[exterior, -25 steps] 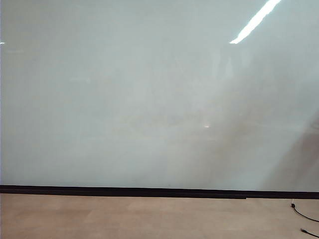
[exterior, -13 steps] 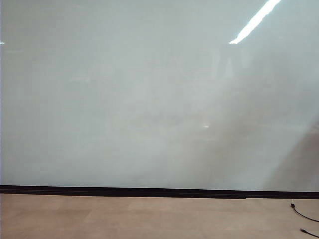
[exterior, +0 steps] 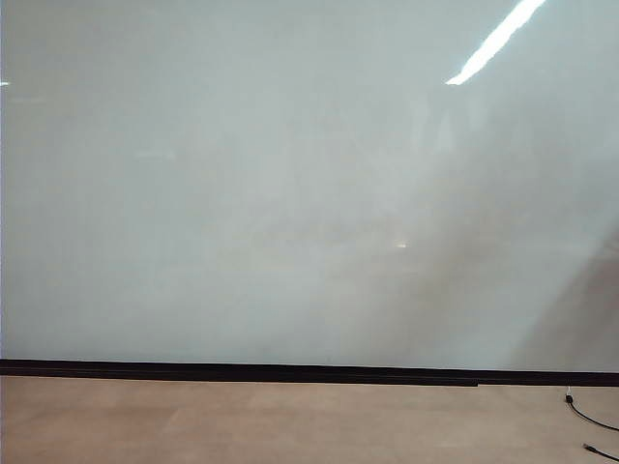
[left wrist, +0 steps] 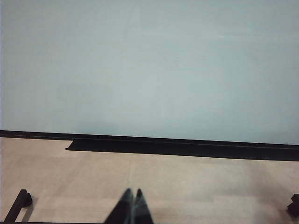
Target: Pick up the pen on the shelf to the right of the whiteboard and write the letter A.
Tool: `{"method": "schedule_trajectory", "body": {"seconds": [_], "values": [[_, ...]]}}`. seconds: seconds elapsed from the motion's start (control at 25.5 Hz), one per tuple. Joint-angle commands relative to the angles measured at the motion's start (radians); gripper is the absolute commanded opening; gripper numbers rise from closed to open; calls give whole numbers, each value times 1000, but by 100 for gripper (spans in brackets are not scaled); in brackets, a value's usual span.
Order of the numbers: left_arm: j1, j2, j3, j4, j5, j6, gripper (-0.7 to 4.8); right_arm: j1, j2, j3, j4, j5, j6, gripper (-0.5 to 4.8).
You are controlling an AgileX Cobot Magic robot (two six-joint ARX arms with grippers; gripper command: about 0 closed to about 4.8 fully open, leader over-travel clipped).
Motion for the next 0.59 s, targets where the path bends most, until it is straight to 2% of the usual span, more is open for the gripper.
{"method": "schedule_trajectory", "body": {"seconds": [0.04,0.51,0.59], "values": [[0,0,2,8,0,4,-4,0,-7,2,21,-3,2,205],[0,0,2,8,0,4,-5,0,-12,10,21,-3,1,204],[0,0,2,8,0,4,-5,0,-12,10,21,-3,1,183]]}}
